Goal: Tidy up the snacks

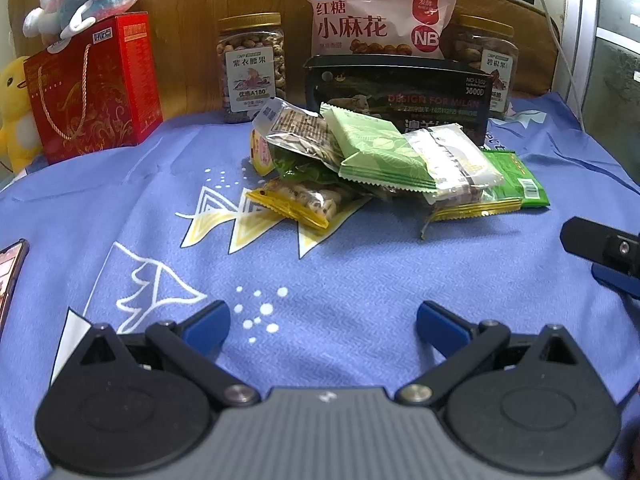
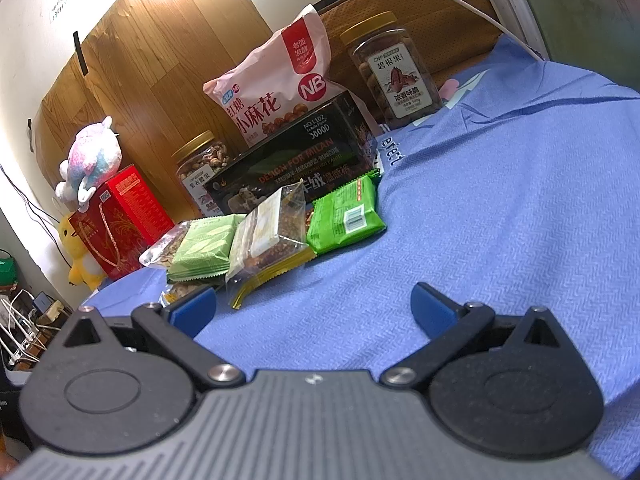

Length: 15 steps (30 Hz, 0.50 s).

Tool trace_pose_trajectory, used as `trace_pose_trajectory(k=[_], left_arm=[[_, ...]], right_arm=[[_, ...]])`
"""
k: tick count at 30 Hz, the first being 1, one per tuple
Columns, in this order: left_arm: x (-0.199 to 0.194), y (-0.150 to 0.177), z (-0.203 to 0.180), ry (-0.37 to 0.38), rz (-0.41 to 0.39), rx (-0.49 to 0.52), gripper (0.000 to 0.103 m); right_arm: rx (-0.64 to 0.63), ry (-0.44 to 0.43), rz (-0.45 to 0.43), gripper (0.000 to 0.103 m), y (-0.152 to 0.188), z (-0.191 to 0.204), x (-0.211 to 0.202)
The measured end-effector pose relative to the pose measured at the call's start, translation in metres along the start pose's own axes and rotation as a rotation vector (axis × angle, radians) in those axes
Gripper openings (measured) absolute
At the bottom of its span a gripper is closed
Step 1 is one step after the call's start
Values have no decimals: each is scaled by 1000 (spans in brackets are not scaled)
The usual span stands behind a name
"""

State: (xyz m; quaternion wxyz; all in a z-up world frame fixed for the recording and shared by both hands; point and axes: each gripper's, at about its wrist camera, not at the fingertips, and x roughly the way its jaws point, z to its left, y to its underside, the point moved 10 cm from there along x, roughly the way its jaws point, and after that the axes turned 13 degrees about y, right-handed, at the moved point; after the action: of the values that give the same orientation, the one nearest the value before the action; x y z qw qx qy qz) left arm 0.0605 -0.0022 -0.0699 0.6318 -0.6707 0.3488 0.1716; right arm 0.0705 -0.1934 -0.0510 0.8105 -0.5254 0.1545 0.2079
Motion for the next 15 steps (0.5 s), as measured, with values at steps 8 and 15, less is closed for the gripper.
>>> trace_pose_trajectory(k=[8, 15], left_arm=[[-8, -4, 0, 74, -49, -8, 103], [-25, -26, 1, 30, -198, 49, 103]], right_arm=[[-3, 1, 0, 103, 1, 0, 0], [-26, 15, 0, 103, 1, 1, 1]])
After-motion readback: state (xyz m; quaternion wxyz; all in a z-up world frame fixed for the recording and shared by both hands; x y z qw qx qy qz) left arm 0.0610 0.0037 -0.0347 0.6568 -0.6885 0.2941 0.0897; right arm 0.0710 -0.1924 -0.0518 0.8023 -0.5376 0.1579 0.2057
